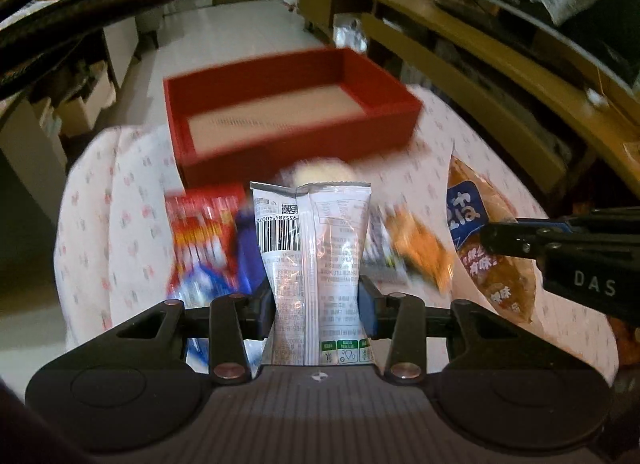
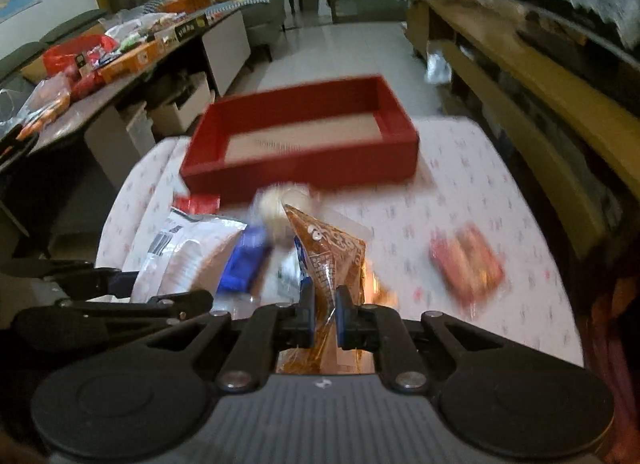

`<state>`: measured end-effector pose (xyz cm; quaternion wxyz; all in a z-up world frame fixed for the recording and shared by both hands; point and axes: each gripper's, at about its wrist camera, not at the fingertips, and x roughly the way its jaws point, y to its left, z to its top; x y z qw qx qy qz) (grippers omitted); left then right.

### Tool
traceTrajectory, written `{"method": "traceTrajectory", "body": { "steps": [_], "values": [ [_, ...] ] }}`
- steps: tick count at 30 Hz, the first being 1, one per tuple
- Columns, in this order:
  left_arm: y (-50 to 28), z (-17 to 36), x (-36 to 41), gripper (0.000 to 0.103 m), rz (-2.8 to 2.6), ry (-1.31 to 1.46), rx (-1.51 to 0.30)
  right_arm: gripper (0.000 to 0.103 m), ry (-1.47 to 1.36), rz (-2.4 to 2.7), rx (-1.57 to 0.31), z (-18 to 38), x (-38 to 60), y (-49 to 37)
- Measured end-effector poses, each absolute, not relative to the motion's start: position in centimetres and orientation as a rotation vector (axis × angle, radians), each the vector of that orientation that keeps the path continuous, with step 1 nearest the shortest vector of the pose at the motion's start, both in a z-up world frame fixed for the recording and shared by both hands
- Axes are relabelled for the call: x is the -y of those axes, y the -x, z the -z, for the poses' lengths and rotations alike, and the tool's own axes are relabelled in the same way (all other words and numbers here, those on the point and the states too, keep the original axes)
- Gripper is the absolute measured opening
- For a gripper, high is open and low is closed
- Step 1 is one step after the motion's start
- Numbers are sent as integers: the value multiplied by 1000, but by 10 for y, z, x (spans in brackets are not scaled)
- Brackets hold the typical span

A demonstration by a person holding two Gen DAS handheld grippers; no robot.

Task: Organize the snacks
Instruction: 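Carry both packs into the red tray and release them from both tools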

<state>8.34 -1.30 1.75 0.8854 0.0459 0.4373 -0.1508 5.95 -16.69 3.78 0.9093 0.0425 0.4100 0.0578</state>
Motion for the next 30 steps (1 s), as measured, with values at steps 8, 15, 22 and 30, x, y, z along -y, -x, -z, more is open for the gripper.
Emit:
{"method": "traceTrajectory", "body": {
  "steps": [8,15,22,30],
  "values": [
    [-189,-36,13,49,254,-62,-827,15,-42,-132,-791,-56,158,-178],
    [-267,-23,22,49,184,-82,-794,15,-13,-128,-778,-29,158,-260],
    [-301,23,38,49,157,-136,-864,15,-46,-121,-851,26,166,-306],
    [-293,46,35,58,167,-130,-917,16,35,-84,-860,43,174,-305]
  ]
}}
